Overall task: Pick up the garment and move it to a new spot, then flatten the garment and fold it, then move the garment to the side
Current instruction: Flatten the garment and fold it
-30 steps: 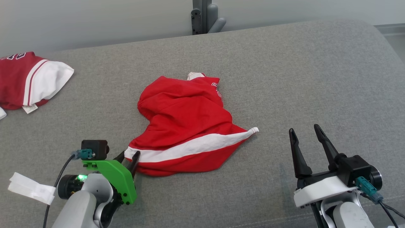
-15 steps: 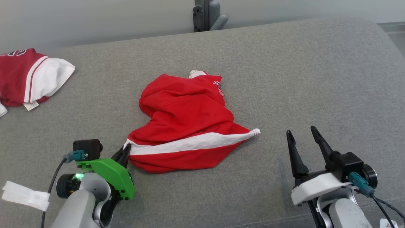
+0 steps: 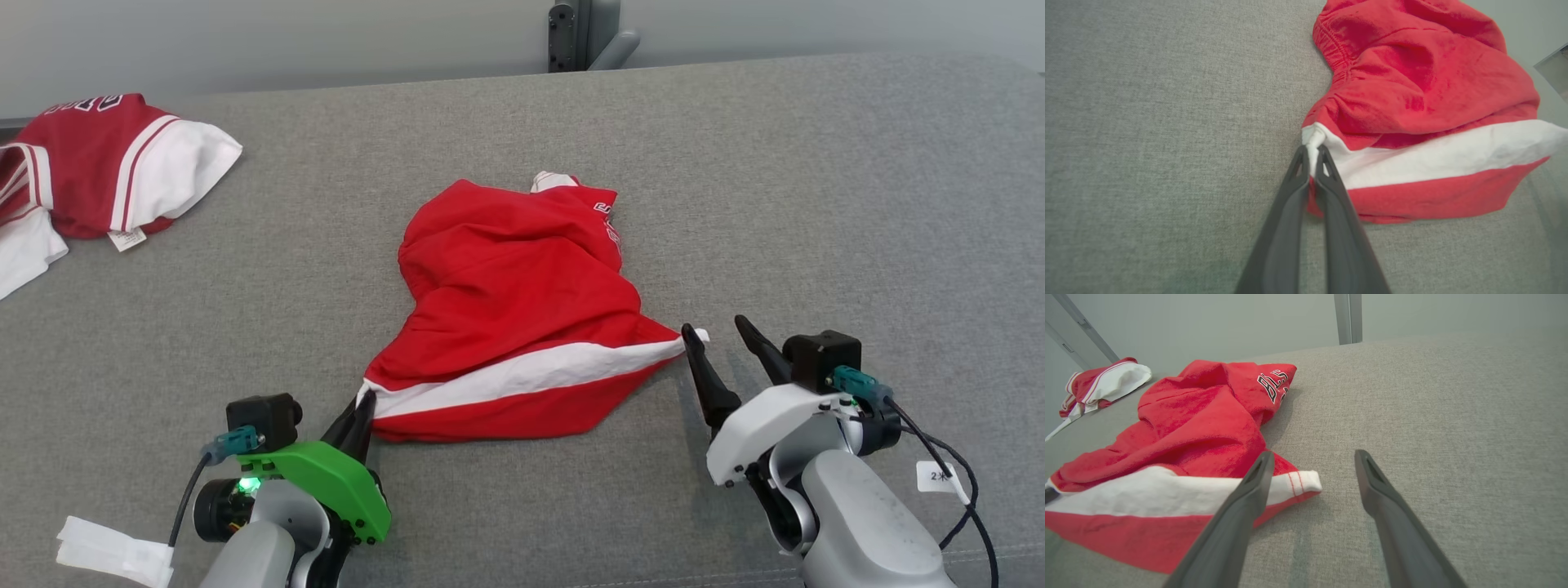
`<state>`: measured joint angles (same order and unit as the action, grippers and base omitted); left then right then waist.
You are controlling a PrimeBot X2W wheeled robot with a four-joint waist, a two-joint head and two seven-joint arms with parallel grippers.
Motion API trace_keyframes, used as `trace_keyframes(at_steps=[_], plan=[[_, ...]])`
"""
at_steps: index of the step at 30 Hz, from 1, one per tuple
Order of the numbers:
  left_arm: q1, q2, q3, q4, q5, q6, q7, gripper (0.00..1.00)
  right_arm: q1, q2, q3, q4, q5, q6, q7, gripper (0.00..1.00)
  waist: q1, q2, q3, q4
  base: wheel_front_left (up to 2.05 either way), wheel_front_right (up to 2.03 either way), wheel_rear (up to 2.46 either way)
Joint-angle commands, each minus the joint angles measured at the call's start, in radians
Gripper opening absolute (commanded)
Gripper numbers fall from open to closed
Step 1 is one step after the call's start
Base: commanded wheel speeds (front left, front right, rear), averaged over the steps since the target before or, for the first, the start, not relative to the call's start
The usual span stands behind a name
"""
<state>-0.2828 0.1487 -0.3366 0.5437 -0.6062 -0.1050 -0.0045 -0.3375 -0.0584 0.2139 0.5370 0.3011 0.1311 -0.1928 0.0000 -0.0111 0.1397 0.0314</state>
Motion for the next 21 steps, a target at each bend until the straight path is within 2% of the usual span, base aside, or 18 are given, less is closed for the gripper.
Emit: trace_keyframes(at_steps=[1,6,14,16,21], plan=[[-0.003,0.000,-0.001,0.005,0.006,0.004,-0.007,0.00,-0.026,-0.015,0.016,0.027,0.019,-0.001,0.011,1.00,0.0000,0.0111,0.007,0.010,0.00,0.00,0.00],[-0.020,-0.006,-0.008,0.019,0.006,0.003,-0.016,0.00,-0.082,-0.044,0.087,0.101,0.093,-0.001,0.044,1.00,0.0000,0.0111,0.017,0.023,0.00,0.00,0.00],[-0.032,0.001,-0.012,0.036,0.002,0.001,-0.027,0.00,-0.126,-0.087,0.223,0.140,0.212,-0.001,0.084,1.00,0.0000,0.0111,0.028,0.023,0.00,0.00,0.00],[-0.031,0.003,-0.014,0.039,0.001,0.000,-0.029,0.00,-0.128,-0.092,0.250,0.144,0.239,-0.001,0.093,0.94,0.0000,0.0111,0.027,0.022,0.00,0.00,0.00],[-0.028,0.004,-0.018,0.043,-0.005,-0.002,-0.032,0.00,-0.122,-0.104,0.314,0.136,0.301,-0.001,0.110,0.68,0.0000,0.0111,0.024,0.017,0.00,0.00,0.00]])
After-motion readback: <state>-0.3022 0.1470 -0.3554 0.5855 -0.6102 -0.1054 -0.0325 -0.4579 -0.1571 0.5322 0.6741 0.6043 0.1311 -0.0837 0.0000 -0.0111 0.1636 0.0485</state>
